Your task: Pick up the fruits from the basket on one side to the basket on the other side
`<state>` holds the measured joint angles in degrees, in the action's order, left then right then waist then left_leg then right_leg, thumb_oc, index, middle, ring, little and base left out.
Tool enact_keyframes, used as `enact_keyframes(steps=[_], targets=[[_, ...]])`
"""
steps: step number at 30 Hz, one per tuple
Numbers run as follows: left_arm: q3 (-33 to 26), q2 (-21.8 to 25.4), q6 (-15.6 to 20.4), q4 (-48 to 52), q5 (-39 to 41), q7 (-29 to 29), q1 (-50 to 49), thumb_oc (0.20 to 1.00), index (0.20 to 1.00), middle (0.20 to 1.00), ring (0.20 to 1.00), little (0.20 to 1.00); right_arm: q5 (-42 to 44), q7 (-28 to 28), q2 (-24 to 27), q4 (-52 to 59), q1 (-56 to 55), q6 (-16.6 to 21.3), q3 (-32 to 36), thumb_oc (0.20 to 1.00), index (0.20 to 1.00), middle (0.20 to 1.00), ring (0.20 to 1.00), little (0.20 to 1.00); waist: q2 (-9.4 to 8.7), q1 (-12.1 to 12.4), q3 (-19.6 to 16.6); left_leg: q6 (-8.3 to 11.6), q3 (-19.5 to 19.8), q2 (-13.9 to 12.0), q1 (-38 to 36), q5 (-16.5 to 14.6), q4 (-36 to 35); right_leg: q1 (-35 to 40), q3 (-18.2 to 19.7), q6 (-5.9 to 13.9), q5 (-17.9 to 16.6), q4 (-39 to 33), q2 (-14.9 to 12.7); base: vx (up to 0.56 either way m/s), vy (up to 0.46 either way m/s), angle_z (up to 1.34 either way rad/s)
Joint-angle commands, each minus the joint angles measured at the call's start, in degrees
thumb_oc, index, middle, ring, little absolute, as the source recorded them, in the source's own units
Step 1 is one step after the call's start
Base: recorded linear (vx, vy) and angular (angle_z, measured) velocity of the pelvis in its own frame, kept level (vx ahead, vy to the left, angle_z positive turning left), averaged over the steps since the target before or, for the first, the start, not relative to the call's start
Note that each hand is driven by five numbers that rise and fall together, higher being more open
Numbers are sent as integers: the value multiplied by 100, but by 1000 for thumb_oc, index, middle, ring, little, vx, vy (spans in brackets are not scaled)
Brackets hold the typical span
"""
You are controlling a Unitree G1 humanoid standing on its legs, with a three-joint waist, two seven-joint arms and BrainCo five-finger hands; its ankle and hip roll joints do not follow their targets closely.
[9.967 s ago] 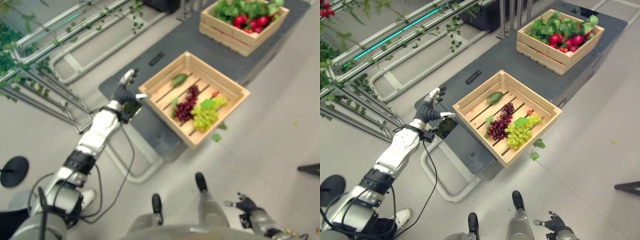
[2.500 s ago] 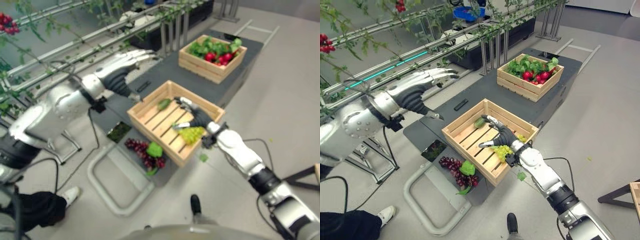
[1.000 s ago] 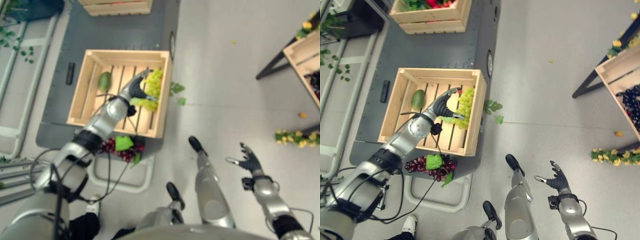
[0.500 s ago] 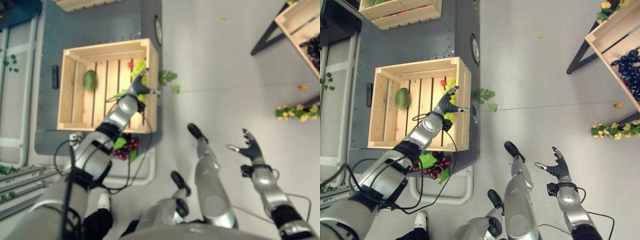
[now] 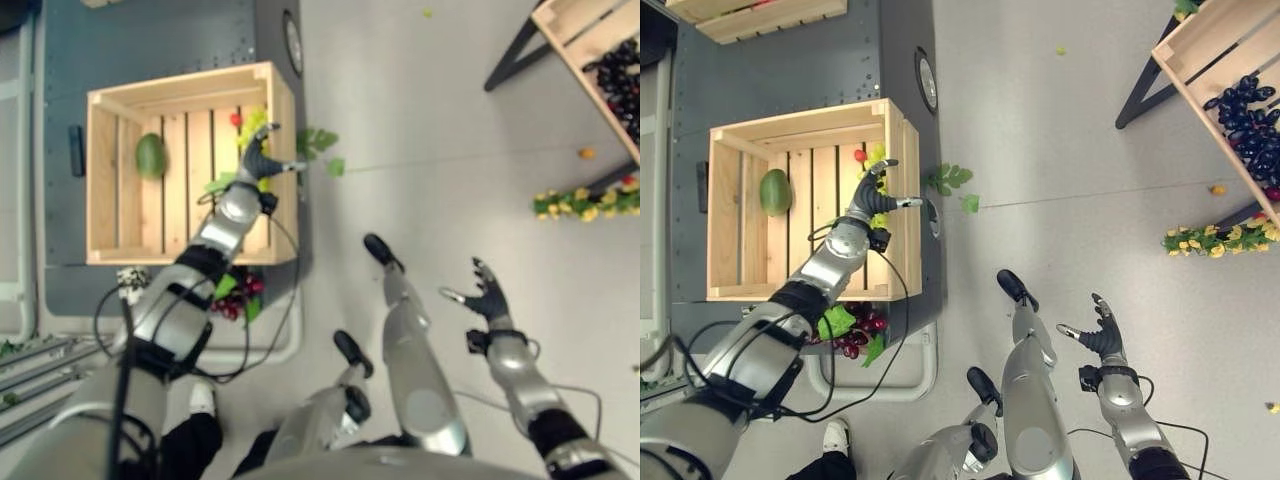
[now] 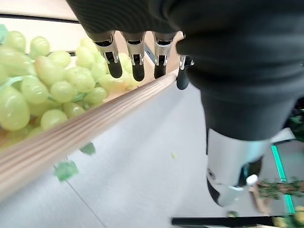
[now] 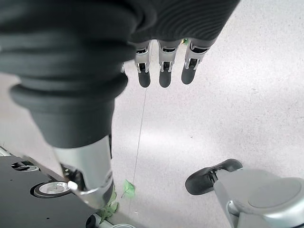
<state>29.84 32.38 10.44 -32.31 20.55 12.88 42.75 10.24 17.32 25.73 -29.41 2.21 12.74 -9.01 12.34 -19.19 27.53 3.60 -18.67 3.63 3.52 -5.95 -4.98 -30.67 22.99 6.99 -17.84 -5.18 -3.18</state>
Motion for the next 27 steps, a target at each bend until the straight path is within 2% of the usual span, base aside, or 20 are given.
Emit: enact_keyframes(steps=[1,6,7,10,17,27], targets=[[-399,450,512,202,398,-102,-148,1000,1000,1000,1000,1000,2,103,166,224,-120,307,122,1000,1000,1000,1000,1000,74,194,-81,74,410,-292,935,380,569,722,-182,416,1053,171,16,11,-42,8],[-866,744,696,1154,733,-153,-930,1000,1000,1000,1000,1000,-18,80,112,282,-231,320,197,1000,1000,1000,1000,1000,39,316,-110,79,464,-299,958,383,539,715,-241,392,1090,166,40,12,-12,6],[-1210,916,778,1627,865,-215,-1439,1000,1000,1000,1000,1000,-14,64,100,268,-270,310,234,1000,1000,1000,1000,1000,20,383,-123,78,486,-309,984,377,538,707,-263,381,1108,162,50,9,-6,9],[-1457,1101,723,1856,843,-268,-1853,1000,1000,1000,1000,1000,-17,-16,98,268,-322,301,244,1000,1000,1000,1000,1000,-50,438,-124,77,506,-337,1007,362,554,698,-304,353,1129,174,80,17,-3,9],[-1509,1198,527,1150,356,-31,-1541,1000,1000,1000,1000,1000,-20,-129,186,234,-151,257,74,1000,1000,1000,1000,1000,-152,465,-130,95,537,-351,1079,381,514,628,-358,336,1146,206,104,2,-3,2],[-868,784,281,-454,-59,212,-97,1000,1000,1000,1000,1000,-18,-118,210,174,69,282,-185,1000,1000,1000,1000,1000,-180,363,-73,108,484,-348,1132,412,482,531,-317,338,1121,220,115,5,10,0]])
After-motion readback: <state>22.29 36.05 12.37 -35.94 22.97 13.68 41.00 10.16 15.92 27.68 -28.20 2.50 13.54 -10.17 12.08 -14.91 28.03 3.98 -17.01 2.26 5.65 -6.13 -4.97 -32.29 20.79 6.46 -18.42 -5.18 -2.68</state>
